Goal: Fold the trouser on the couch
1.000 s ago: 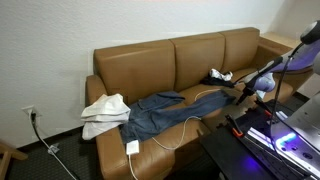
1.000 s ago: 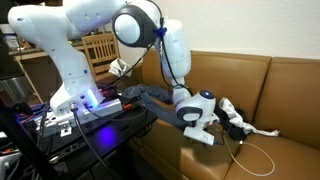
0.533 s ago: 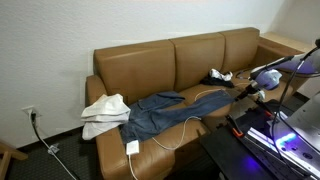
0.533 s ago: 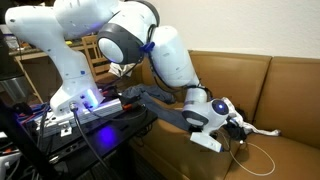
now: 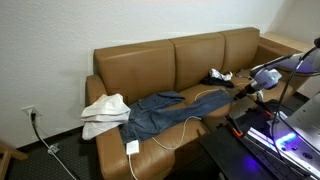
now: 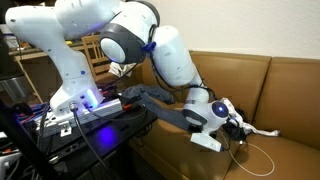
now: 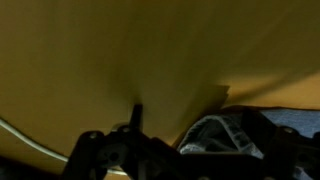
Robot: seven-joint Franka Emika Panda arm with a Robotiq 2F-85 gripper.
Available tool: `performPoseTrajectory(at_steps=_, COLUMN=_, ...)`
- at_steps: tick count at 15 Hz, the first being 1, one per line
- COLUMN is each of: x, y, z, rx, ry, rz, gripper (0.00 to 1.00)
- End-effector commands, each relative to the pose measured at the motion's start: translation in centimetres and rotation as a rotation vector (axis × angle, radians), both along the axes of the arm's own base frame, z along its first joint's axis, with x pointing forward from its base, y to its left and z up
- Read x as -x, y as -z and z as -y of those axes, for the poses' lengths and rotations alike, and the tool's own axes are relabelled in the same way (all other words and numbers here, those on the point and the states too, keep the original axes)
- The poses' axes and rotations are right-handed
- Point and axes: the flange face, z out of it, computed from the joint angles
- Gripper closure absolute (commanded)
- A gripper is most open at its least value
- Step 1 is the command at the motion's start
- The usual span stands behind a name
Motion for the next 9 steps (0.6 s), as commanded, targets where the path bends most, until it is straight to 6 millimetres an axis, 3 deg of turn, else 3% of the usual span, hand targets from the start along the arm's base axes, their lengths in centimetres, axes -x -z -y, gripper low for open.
performPoseTrajectory(at_steps=1, x=0.93, y=-0.17, z=-0.28, rx=-0.079, ry=-0.141, rz=-0.083, gripper=0.0)
performPoseTrajectory(at_steps=4, x=0.98, y=-0.18, z=-0.5, rx=-0.145, ry=-0.208, rz=-0.084, gripper=0.0)
performPoseTrajectory(at_steps=9, x=0.36, y=0.05, z=-0.49, rx=-0.149, ry=-0.158, rz=-0.067, gripper=0.0)
